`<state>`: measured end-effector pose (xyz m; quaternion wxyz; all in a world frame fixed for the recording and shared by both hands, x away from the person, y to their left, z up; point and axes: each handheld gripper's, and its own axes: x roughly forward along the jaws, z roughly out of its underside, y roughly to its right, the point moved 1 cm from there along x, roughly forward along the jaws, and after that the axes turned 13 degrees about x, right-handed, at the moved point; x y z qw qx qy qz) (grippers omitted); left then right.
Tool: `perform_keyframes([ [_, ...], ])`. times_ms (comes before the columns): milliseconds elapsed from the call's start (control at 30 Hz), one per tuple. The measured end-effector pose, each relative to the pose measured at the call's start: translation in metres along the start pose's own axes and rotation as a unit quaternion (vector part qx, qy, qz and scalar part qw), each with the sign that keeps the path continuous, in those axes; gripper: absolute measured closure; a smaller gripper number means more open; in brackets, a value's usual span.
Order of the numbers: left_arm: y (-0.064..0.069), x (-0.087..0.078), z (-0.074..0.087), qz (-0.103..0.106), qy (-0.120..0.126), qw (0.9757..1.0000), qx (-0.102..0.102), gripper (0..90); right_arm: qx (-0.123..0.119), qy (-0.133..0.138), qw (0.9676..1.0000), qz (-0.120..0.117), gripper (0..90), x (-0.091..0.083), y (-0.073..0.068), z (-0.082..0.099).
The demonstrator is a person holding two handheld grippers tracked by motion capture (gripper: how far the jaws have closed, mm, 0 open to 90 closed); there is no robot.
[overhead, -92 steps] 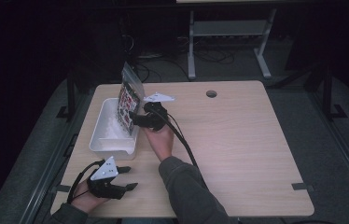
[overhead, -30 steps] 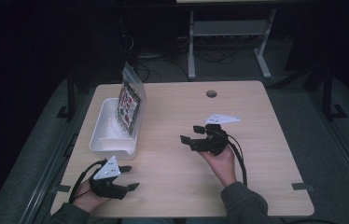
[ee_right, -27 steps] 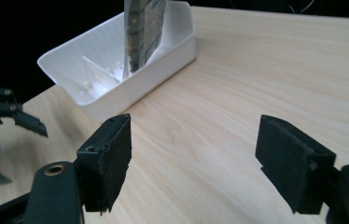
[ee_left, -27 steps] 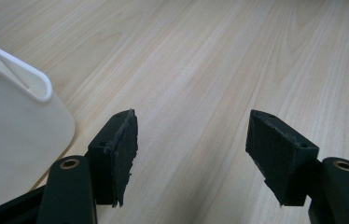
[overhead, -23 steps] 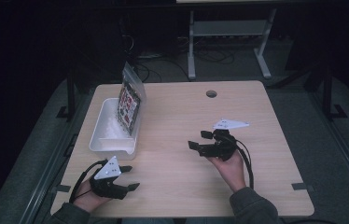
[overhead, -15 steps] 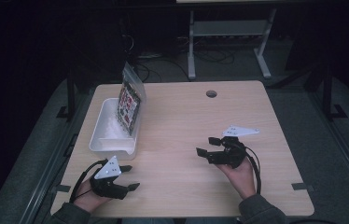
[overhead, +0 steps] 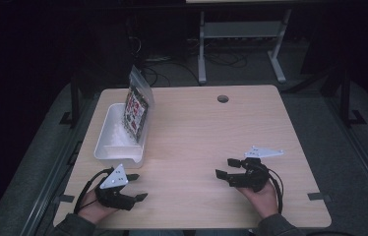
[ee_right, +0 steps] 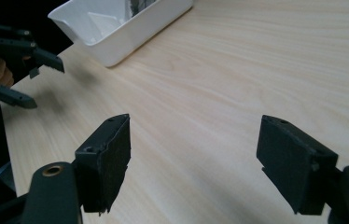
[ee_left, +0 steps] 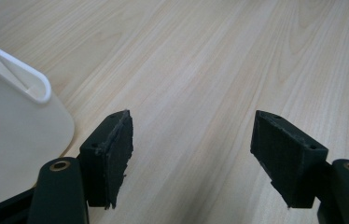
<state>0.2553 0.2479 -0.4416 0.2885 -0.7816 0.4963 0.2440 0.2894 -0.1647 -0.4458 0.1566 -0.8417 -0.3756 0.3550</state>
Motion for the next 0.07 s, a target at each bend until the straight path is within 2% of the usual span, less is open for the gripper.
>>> perform_keyframes([
  [67, -0.0001, -0.0003, 0.0001, -0.001, 0.002, 1.0000, -0.001, 28.6, -0.001, -0.004, 1.0000, 0.001, 25.3, -0.0002, -0.0017, 0.0033],
])
